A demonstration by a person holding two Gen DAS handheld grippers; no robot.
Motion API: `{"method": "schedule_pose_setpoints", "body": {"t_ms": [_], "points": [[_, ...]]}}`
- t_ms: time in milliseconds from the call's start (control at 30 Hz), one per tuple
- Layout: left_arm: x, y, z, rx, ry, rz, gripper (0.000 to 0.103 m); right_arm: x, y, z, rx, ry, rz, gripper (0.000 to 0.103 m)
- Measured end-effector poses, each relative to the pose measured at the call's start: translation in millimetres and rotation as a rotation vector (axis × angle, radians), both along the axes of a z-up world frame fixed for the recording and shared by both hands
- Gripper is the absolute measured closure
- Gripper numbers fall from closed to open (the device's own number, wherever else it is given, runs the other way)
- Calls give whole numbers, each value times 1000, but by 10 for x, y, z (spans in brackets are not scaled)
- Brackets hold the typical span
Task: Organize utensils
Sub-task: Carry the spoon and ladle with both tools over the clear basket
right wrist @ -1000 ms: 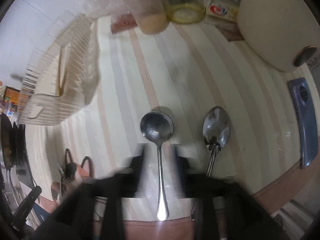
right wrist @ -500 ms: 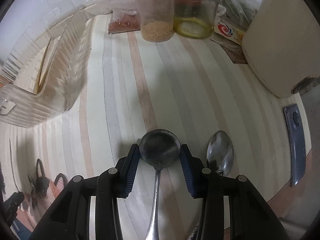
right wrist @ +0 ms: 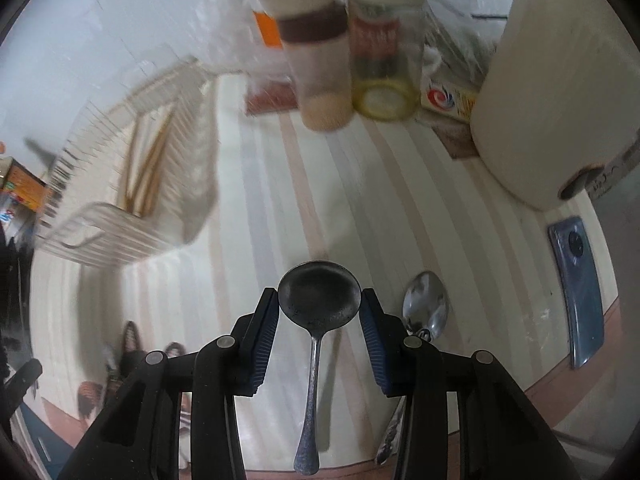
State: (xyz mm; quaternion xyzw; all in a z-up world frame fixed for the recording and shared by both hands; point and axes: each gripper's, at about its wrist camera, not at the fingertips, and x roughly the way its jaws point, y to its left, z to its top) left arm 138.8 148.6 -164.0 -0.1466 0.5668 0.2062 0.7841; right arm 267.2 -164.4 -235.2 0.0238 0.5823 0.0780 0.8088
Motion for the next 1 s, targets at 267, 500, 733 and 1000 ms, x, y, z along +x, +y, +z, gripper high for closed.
{"method": "schedule_pose_setpoints", "body": {"t_ms": [267, 500, 733, 1000], "points": [[121, -23, 531, 9, -114, -20, 72, -5, 132, 493, 97, -59, 40, 60], [375, -138, 955, -29, -199, -70, 72, 151, 349, 946, 169, -106, 88, 60], [861, -152, 1162, -145, -249, -102, 72, 600, 579, 1246, 208, -129, 93, 60], [1500, -55, 924, -357, -211, -100, 72, 1298, 919, 1199, 234, -81, 71, 60]]}}
